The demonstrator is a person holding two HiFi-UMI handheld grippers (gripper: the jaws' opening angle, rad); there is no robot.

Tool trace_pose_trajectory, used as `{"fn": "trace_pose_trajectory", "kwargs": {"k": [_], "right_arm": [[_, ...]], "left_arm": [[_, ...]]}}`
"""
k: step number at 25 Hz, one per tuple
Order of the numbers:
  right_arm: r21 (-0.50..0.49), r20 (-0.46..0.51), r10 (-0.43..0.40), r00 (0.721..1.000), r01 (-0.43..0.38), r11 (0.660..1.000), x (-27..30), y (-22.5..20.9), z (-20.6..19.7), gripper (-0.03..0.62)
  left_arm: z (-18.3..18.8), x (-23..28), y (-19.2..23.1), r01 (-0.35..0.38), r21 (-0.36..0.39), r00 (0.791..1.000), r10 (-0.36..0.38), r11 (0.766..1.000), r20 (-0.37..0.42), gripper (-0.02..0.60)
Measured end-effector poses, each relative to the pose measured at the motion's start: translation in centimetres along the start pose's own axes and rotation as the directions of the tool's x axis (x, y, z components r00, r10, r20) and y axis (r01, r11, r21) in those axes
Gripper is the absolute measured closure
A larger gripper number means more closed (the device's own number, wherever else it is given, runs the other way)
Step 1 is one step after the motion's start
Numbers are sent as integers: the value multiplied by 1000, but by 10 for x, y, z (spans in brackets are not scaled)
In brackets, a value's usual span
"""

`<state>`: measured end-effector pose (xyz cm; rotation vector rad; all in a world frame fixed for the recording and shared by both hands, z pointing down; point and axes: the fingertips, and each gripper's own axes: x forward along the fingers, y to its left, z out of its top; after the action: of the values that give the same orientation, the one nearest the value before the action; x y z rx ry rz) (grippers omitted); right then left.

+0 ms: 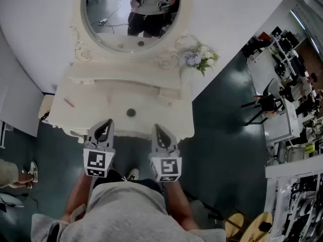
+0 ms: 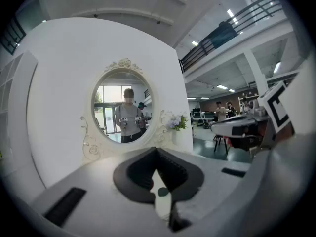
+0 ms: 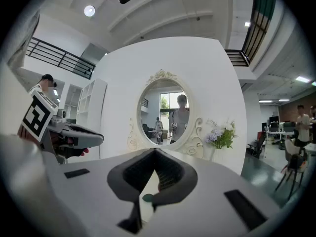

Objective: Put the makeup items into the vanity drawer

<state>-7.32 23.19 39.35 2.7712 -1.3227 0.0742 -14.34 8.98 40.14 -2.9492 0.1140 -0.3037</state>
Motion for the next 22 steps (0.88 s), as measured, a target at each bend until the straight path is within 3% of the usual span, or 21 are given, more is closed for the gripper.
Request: {"fn": "trace_pose_trajectory", "kwargs": {"k": [10, 22], "right_arm": [[9, 19, -9, 1000, 9, 1000, -2, -1, 1, 582], [16, -25, 59, 998, -59, 998, 28, 26, -17, 582]], "left_arm": [[0, -1, -1, 0, -3, 1000, 0, 1000, 2, 588], [-21, 3, 27, -55, -39, 998, 54, 998, -39, 588]]}}
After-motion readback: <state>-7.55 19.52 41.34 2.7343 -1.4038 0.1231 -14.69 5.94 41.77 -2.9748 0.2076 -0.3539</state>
